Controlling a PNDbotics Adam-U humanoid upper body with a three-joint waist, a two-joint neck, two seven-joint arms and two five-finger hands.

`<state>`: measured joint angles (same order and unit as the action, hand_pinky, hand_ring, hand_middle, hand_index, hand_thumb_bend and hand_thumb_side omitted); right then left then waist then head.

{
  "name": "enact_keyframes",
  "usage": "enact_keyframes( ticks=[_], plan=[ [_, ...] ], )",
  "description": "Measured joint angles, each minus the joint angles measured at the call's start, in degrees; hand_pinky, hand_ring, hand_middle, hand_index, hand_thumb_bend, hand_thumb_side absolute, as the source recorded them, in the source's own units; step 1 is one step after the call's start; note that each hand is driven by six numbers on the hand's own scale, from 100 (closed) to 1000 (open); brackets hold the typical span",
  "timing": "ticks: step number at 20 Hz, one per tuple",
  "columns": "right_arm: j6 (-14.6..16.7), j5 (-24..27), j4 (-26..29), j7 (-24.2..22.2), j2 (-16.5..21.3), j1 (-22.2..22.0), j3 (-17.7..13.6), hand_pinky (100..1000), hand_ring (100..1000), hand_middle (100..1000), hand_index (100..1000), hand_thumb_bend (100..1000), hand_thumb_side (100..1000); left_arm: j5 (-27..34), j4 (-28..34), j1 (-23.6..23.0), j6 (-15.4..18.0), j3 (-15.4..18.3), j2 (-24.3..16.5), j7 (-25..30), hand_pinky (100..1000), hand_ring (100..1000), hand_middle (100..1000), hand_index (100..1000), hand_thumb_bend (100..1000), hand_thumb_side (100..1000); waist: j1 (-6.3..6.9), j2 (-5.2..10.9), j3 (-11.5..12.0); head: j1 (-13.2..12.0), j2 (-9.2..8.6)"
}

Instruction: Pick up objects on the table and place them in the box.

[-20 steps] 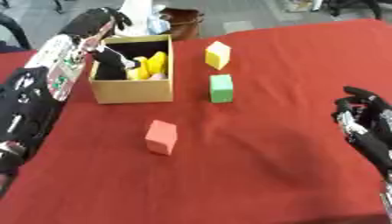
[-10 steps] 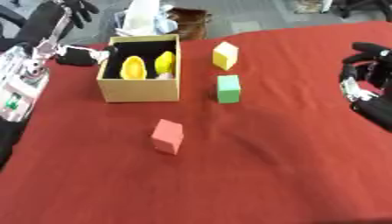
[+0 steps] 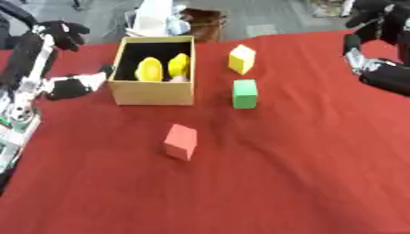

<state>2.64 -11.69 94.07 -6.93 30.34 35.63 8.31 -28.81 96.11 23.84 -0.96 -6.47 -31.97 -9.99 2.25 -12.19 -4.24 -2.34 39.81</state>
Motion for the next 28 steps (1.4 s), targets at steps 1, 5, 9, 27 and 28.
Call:
enact_keyframes(
  ticks=[1, 5, 9, 27, 28],
  plan=[
    [-0.3, 0.2, -1.4, -0.8, 0.5, 1.2, 0.8, 646, 610, 669, 863, 100, 322, 1.0, 1.5, -1.3, -0.3, 0.0, 0.4, -0.4, 613, 552, 540, 741, 503, 284, -0.03, 0.00, 0.3, 0.2, -0.09],
    [-1.8, -0.1, -7.2, -4.2, 1.1, 6.7, 3.7, 656, 627, 692, 874, 100, 339, 4.6, 7.4, -6.4, -2.1, 0.0, 2.3, -1.1, 610, 548, 535, 737, 502, 292, -0.04, 0.00, 1.5, 1.2, -0.13],
    [-3.1, -2.5, -13.1, -7.9, 0.1, 11.8, 6.6, 676, 660, 721, 885, 100, 335, 8.3, 12.9, -9.6, -4.8, 0.1, 4.3, -0.8, 609, 547, 533, 736, 493, 301, -0.08, 0.00, 2.4, 2.1, -0.13],
    [12.5, -33.5, -44.3, -19.8, -12.8, 19.9, 6.6, 809, 844, 869, 934, 377, 426, 19.8, 14.7, -14.3, -5.3, 2.1, 10.2, -0.4, 607, 544, 527, 733, 449, 351, -0.57, 0.00, 4.7, 4.4, -0.15],
    [13.9, -36.1, -45.9, -18.9, -13.3, 19.9, 5.8, 807, 842, 866, 933, 376, 426, 19.9, 14.4, -14.3, -5.3, 2.2, 10.5, -0.4, 607, 544, 526, 733, 448, 353, -0.57, 0.00, 4.8, 4.4, -0.15]
  ],
)
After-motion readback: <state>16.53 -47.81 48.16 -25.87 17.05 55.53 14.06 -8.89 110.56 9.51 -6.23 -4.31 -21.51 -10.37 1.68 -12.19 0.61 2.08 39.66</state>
